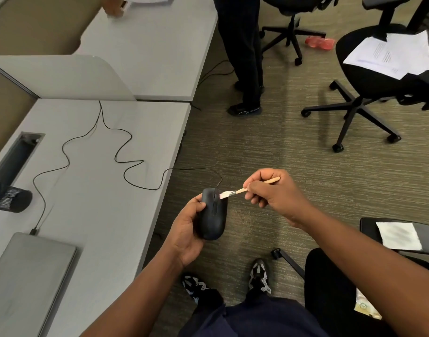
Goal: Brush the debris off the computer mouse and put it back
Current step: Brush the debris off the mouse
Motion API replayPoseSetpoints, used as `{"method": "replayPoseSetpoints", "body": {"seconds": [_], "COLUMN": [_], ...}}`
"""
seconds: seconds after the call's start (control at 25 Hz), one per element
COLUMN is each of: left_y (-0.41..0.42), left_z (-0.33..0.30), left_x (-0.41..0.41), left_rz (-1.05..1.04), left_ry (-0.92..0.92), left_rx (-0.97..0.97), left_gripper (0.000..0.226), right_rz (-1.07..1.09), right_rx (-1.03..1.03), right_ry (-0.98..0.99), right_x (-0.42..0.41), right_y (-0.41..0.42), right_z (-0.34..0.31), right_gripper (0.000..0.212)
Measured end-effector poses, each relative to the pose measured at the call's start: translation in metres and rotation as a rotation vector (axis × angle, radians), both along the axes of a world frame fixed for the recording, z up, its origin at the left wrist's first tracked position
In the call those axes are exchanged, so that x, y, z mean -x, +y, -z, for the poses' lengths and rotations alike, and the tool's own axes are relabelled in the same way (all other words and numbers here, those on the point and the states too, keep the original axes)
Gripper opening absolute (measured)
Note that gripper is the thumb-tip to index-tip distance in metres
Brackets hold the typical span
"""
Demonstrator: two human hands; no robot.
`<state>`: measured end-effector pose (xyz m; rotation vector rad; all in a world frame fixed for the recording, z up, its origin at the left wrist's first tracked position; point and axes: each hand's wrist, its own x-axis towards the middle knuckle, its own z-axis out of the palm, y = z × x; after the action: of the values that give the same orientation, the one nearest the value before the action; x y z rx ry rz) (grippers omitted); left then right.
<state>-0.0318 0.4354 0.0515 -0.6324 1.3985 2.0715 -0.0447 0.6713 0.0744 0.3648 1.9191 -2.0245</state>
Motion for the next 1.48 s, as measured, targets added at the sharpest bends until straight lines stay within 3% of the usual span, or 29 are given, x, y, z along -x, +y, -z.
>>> {"method": "replayPoseSetpoints", "body": {"seconds": [0.16, 0.36, 0.64, 0.88, 1.08, 1.16, 1.28, 1.48], "left_y": [-0.002, -0.001, -0.005, -0.003, -0.002, -0.001, 0.0, 0.0], "left_z": [-0.002, -0.003, -0.004, -0.003, -0.004, -0.004, 0.0, 0.0], "left_x": [0.001, 0.002, 0.001, -0.001, -0.002, -0.003, -0.004, -0.005], "left_rz": [0.001, -0.011, -0.067, -0.014, 0.015, 0.05, 0.083, 0.144], "left_ry": [0.008, -0.006, -0.024, 0.014, 0.027, 0.054, 0.084, 0.133], "left_rx": [-0.014, -0.004, -0.064, -0.027, 0.006, 0.038, 0.105, 0.141], "left_gripper": [0.029, 0.034, 0.043, 0.032, 0.032, 0.046, 0.061, 0.063], "right_rz": [0.08, -0.044, 0.053, -0.013, -0.08, -0.073, 0.009, -0.052], "right_rx": [-0.127, 0.079, -0.084, 0.113, 0.128, 0.078, -0.031, -0.019], "right_ry": [0.038, 0.065, 0.028, 0.225, 0.18, 0.145, 0.163, 0.179], "right_x": [0.001, -0.005, -0.004, -0.009, -0.01, -0.009, -0.005, -0.003], "right_y": [0.001, -0.008, -0.003, -0.006, -0.006, -0.005, -0.003, 0.0], "right_z": [0.001, -0.001, 0.006, 0.0, -0.003, -0.002, 0.003, 0.003], "right_gripper": [0.013, 0.018, 0.011, 0.023, 0.015, 0.02, 0.009, 0.007]}}
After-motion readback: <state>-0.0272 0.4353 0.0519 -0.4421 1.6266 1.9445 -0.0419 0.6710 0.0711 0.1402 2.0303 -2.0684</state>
